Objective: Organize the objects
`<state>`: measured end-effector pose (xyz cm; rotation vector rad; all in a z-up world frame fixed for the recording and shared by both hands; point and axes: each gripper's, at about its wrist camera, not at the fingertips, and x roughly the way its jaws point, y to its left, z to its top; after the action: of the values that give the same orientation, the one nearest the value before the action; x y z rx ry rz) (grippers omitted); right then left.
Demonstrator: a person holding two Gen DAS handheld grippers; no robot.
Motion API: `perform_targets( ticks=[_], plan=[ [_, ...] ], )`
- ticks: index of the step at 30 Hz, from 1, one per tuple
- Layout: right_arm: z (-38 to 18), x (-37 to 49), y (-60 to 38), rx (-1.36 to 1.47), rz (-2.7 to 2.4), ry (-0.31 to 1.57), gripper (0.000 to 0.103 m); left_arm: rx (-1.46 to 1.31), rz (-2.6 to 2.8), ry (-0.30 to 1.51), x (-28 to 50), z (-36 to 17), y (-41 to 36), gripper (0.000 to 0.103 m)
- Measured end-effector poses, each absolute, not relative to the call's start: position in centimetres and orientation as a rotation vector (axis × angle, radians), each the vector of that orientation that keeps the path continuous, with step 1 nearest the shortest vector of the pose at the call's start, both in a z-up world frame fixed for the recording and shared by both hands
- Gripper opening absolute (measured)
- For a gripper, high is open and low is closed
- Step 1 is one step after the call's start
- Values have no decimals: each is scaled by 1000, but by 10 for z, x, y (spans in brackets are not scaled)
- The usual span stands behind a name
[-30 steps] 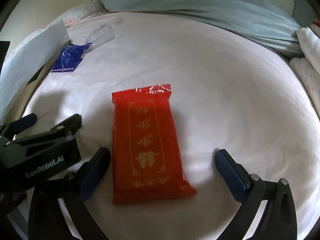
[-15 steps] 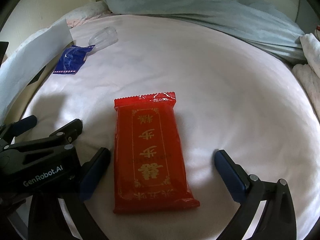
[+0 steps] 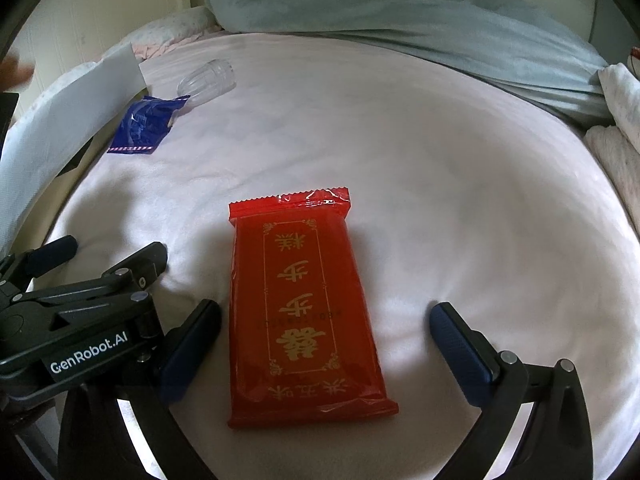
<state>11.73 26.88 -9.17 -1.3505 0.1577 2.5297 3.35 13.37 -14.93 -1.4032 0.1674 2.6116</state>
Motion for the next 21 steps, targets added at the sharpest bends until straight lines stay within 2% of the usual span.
perform_targets(
  ticks=[21],
  plan=[
    [-92, 116, 270, -1349, 2526, 164, 103, -1420, 2608, 185, 32, -151, 137, 103]
  ],
)
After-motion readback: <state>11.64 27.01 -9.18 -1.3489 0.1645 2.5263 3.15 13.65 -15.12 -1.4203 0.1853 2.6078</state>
